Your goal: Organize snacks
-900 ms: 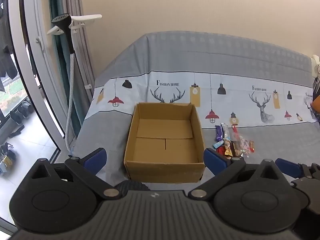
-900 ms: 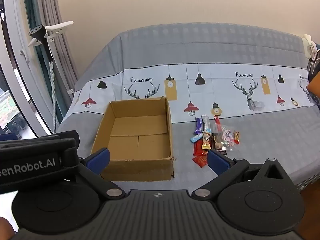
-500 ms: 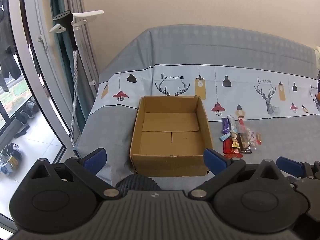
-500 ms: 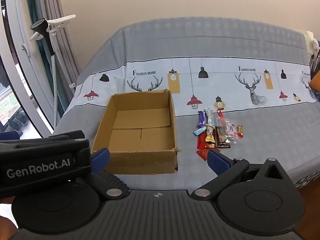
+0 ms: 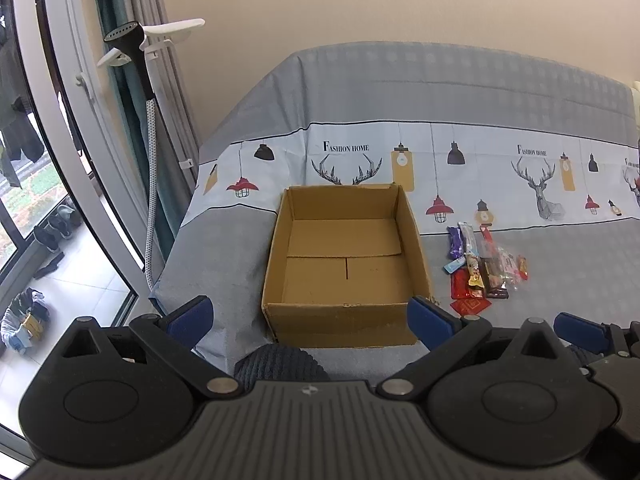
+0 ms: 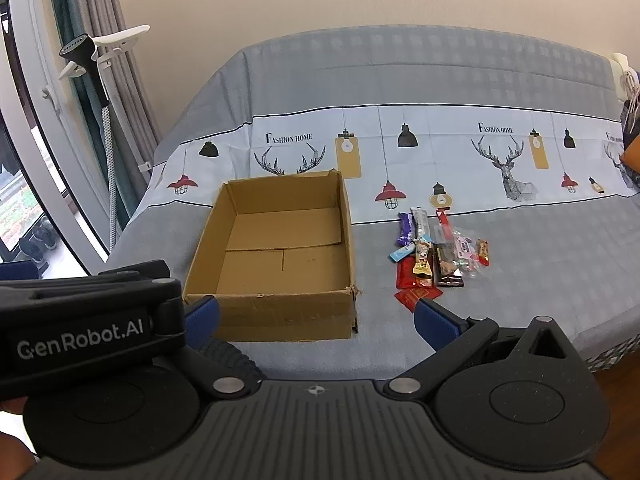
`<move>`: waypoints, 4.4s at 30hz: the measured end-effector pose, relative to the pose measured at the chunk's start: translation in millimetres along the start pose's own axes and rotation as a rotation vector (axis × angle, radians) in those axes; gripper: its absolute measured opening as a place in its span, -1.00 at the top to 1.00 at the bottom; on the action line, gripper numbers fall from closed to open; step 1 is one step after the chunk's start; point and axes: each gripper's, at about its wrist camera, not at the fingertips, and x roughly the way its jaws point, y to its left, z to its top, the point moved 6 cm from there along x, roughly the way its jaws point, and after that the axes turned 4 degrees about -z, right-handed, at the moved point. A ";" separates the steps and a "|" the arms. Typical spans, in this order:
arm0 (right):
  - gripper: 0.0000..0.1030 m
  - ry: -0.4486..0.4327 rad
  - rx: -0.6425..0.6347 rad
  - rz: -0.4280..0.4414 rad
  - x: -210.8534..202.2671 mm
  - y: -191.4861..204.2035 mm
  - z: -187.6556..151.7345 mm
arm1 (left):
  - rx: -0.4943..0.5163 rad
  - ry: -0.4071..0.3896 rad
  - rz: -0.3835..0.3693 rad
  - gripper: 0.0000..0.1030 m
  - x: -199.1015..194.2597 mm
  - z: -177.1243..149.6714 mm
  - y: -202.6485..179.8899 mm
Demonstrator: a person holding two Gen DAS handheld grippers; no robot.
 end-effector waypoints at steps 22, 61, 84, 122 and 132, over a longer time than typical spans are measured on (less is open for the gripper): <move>-0.99 0.013 -0.006 0.007 2.9 3.9 -6.8 | -0.018 0.016 -0.004 -1.00 3.9 -13.6 3.4; -0.99 0.033 0.001 0.014 11.8 5.6 -12.8 | 0.001 0.039 -0.007 -1.00 11.3 -19.1 -1.1; -0.99 -0.157 0.172 -0.047 158.5 -203.5 -59.7 | 0.175 0.131 -0.368 -1.00 228.7 -21.6 -205.9; 0.76 0.096 0.152 0.091 421.7 -310.0 -9.9 | 0.110 0.398 -0.475 0.71 470.2 -18.1 -283.1; 0.77 -0.032 0.154 0.078 358.0 -316.4 2.2 | 0.119 0.336 -0.486 0.71 410.8 -0.7 -275.4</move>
